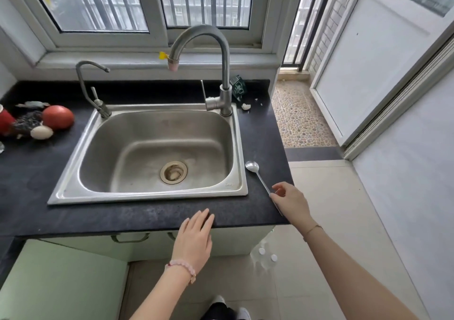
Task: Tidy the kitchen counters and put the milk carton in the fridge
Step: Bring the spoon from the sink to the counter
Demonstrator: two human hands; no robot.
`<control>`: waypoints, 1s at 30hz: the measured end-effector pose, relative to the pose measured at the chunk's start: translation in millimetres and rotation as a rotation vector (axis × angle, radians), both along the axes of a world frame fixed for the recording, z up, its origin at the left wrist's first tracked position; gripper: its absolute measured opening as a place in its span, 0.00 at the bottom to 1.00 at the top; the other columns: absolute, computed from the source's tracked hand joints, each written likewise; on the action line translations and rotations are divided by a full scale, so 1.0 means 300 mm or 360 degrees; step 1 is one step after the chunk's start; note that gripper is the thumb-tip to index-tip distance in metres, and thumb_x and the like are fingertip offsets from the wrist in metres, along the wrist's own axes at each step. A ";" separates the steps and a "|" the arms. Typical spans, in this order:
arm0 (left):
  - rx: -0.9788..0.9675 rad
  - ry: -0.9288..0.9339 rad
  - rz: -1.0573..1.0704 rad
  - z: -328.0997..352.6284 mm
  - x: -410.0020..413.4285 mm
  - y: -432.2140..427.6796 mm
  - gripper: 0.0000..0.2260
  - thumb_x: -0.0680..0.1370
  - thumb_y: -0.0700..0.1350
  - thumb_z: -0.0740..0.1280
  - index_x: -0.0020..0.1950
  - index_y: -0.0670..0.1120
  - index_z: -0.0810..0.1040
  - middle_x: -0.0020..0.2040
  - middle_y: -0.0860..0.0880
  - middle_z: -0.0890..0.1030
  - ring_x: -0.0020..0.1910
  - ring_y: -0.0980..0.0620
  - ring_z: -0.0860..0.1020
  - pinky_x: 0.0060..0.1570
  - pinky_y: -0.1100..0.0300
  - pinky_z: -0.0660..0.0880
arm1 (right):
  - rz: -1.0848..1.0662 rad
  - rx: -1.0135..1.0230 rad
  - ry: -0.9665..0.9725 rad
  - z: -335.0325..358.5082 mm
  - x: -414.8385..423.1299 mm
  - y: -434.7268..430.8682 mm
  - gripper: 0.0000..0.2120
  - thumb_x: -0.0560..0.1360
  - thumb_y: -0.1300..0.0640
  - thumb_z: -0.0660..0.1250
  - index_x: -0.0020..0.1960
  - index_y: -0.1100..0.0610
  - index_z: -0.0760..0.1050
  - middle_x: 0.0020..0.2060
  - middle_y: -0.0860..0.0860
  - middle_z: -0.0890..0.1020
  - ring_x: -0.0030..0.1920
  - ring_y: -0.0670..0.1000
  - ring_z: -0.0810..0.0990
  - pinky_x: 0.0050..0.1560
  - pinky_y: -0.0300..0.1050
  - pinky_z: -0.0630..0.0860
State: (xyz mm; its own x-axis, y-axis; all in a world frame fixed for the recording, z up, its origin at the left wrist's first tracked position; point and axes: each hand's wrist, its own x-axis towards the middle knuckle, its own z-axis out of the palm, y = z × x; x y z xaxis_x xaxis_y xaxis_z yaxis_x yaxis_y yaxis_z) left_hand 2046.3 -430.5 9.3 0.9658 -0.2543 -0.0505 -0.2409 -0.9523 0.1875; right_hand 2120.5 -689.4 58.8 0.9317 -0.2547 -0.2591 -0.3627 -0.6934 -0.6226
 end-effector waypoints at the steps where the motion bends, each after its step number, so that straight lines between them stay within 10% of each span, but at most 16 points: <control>1: 0.0016 -0.0011 -0.0011 -0.004 -0.004 0.003 0.26 0.64 0.46 0.73 0.62 0.48 0.76 0.62 0.51 0.79 0.61 0.51 0.77 0.64 0.53 0.71 | 0.0005 -0.0036 0.0037 -0.013 0.009 0.004 0.13 0.72 0.51 0.67 0.55 0.53 0.77 0.49 0.51 0.81 0.45 0.49 0.75 0.46 0.40 0.68; 5: 0.0023 -0.0005 -0.0009 -0.003 -0.009 0.002 0.27 0.64 0.45 0.73 0.63 0.49 0.74 0.63 0.51 0.78 0.63 0.51 0.76 0.64 0.52 0.58 | -0.0023 -0.0163 0.0074 -0.046 0.031 0.024 0.13 0.72 0.47 0.66 0.53 0.53 0.77 0.49 0.51 0.81 0.48 0.52 0.78 0.46 0.43 0.71; 13: 0.0016 0.0083 -0.0023 -0.002 -0.010 0.001 0.29 0.62 0.46 0.74 0.63 0.51 0.74 0.63 0.53 0.77 0.63 0.53 0.76 0.66 0.55 0.66 | -0.0093 -0.0108 0.0170 -0.039 0.061 0.042 0.08 0.72 0.49 0.67 0.45 0.53 0.78 0.45 0.49 0.81 0.49 0.53 0.78 0.45 0.43 0.71; 17: 0.0006 0.0130 -0.0001 0.006 -0.010 0.001 0.30 0.62 0.45 0.74 0.63 0.50 0.74 0.62 0.52 0.78 0.62 0.52 0.76 0.64 0.52 0.59 | -0.0242 0.0449 0.0215 -0.020 0.053 0.034 0.04 0.71 0.54 0.71 0.39 0.53 0.79 0.39 0.48 0.80 0.45 0.50 0.78 0.47 0.44 0.74; 22: 0.0016 0.0137 -0.0023 0.004 -0.015 0.000 0.32 0.60 0.46 0.75 0.63 0.50 0.72 0.62 0.52 0.78 0.61 0.52 0.77 0.64 0.51 0.57 | -0.0400 0.1108 0.0301 0.041 0.000 0.062 0.08 0.74 0.59 0.68 0.37 0.59 0.79 0.25 0.50 0.72 0.24 0.45 0.69 0.26 0.33 0.67; 26: -0.0019 0.0203 -0.0009 0.011 -0.010 -0.003 0.32 0.58 0.47 0.76 0.61 0.51 0.75 0.62 0.52 0.79 0.61 0.52 0.77 0.65 0.54 0.70 | -0.0560 0.1412 0.0290 0.062 -0.050 0.070 0.04 0.74 0.59 0.68 0.44 0.60 0.80 0.26 0.48 0.73 0.28 0.45 0.70 0.31 0.34 0.71; 30: -0.0145 0.0285 -0.0023 0.075 0.002 -0.004 0.24 0.76 0.44 0.60 0.72 0.50 0.62 0.74 0.52 0.62 0.74 0.51 0.60 0.73 0.55 0.57 | -0.0539 0.1557 0.0296 0.078 -0.085 0.087 0.07 0.74 0.58 0.69 0.50 0.59 0.80 0.29 0.47 0.75 0.29 0.43 0.74 0.32 0.32 0.75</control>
